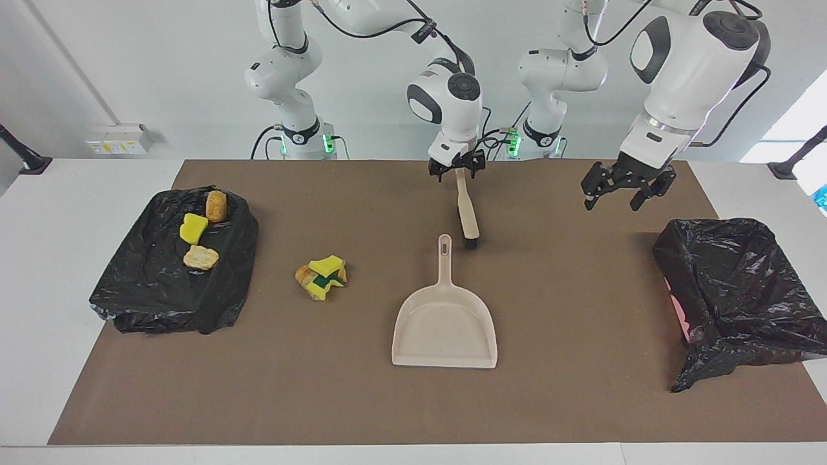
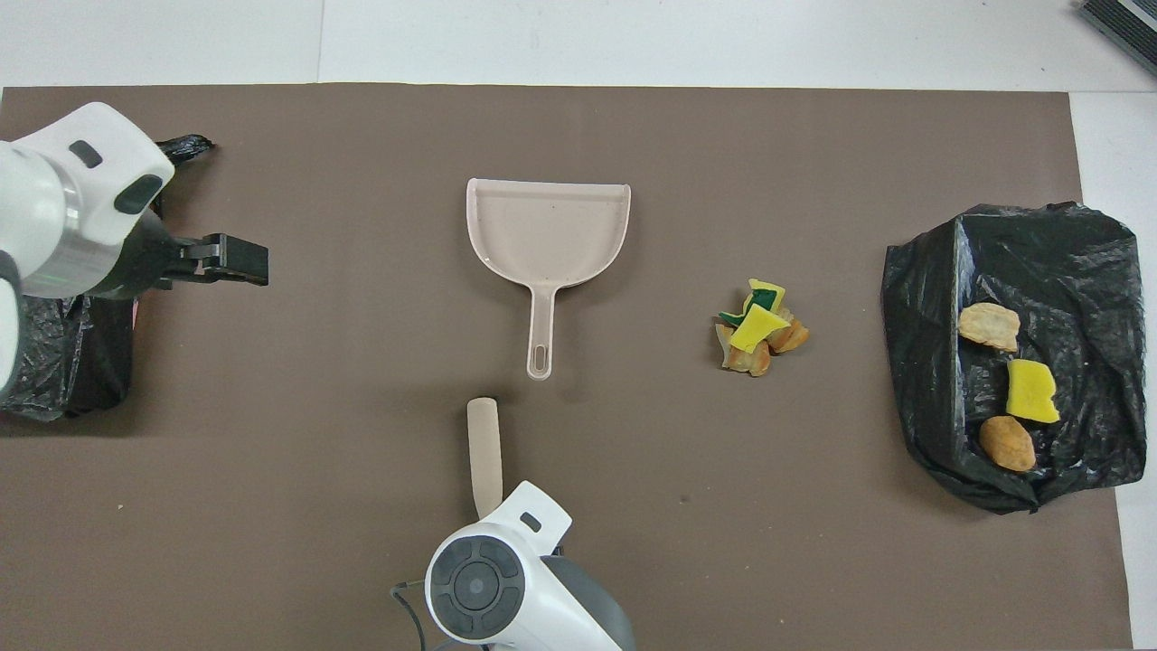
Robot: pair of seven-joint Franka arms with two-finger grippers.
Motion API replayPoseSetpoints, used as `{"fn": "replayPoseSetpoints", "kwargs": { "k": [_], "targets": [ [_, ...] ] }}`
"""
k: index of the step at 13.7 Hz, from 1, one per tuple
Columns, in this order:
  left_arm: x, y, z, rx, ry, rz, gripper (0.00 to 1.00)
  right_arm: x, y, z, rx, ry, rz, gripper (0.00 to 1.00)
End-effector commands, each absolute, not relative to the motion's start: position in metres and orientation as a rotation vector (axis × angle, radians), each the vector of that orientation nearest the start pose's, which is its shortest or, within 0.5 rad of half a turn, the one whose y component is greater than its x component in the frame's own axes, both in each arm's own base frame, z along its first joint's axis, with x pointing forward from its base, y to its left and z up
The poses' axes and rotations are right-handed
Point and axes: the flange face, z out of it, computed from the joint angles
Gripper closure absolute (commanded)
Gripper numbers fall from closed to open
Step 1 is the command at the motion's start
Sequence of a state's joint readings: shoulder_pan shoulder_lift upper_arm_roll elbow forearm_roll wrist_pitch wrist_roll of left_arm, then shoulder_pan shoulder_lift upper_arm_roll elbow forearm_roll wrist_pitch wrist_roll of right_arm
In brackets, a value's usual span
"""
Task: Sweep and dump trash in bin
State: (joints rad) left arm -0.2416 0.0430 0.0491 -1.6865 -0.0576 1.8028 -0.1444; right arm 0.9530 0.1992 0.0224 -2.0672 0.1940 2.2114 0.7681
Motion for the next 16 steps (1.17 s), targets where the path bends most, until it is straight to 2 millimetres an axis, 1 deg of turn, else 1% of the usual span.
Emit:
{"fn": "replayPoseSetpoints", "kwargs": {
  "k": [1, 2, 3, 4, 5, 6, 7, 8, 9, 10, 11, 12, 13, 14, 15, 16],
  "targets": [
    [0.592, -0.148, 0.534, -3.211, 0.061, -0.055, 0.0, 0.307, 0.47, 0.336, -3.045, -0.118, 0.233, 0.17],
    [0.597, -0.159, 0.524, -3.208, 0.084, -0.04, 0.0, 0.304, 0.471, 0.336, -3.046, -0.126, 0.232, 0.39],
    [0.596, -0.177, 0.514, -3.202, 0.128, -0.02, 0.0, 0.302, 0.473, 0.337, -3.043, -0.136, 0.232, 0.7],
    [0.599, -0.199, 0.491, -3.187, 0.173, 0.024, 0.0, 0.303, 0.473, 0.337, -3.043, -0.132, 0.23, 1.0],
    [0.605, -0.22, 0.475, -3.178, 0.205, 0.035, 0.0, 0.303, 0.474, 0.337, -3.043, -0.123, 0.231, 1.0],
    [0.609, -0.236, 0.461, -3.169, 0.229, 0.053, 0.0, 0.305, 0.475, 0.337, -3.044, -0.114, 0.232, 1.0],
    [0.609, -0.243, 0.454, -3.166, 0.241, 0.057, 0.0, 0.308, 0.475, 0.338, -3.042, -0.103, 0.229, 1.0],
    [0.61, -0.255, 0.453, -3.179, 0.247, 0.004, 0.0, 0.311, 0.476, 0.34, -3.043, -0.092, 0.23, 1.0],
    [0.607, -0.275, 0.447, -3.182, 0.246, -0.036, 0.0, 0.313, 0.475, 0.339, -3.048, -0.09, 0.229, 1.0],
    [0.607, -0.287, 0.427, -3.176, 0.251, -0.018, 0.0, 0.314, 0.473, 0.338, -3.057, -0.084, 0.234, 1.0],
    [0.604, -0.297, 0.423, -3.177, 0.272, -0.032, 0.0, 0.315, 0.469, 0.342, -3.073, -0.07, 0.245, 1.0],
    [0.602, -0.3, 0.421, -3.175, 0.279, -0.027, 0.0, 0.317, 0.461, 0.35, -3.09, -0.045, 0.275, 1.0],
    [0.598, -0.303, 0.416, -3.176, 0.285, -0.013, 0.0, 0.32, 0.45, 0.366, -3.097, -0.013, 0.289, 1.0],
    [0.591, -0.317, 0.414, -3.176, 0.302, -0.006, 0.0, 0.325, 0.436, 0.384, -3.093, 0.054, 0.292, 1.0],
    [0.589, -0.325, 0.41, -3.183, 0.28, -0.027, 0.0, 0.331, 0.417, 0.404, -3.091, 0.098, 0.3, 1.0],
    [0.588, -0.328, 0.409, -3.187, 0.264, -0.04, 0.0, 0.335, 0.398, 0.421, -3.1, 0.124, 0.329, 1.0]
  ]
}}
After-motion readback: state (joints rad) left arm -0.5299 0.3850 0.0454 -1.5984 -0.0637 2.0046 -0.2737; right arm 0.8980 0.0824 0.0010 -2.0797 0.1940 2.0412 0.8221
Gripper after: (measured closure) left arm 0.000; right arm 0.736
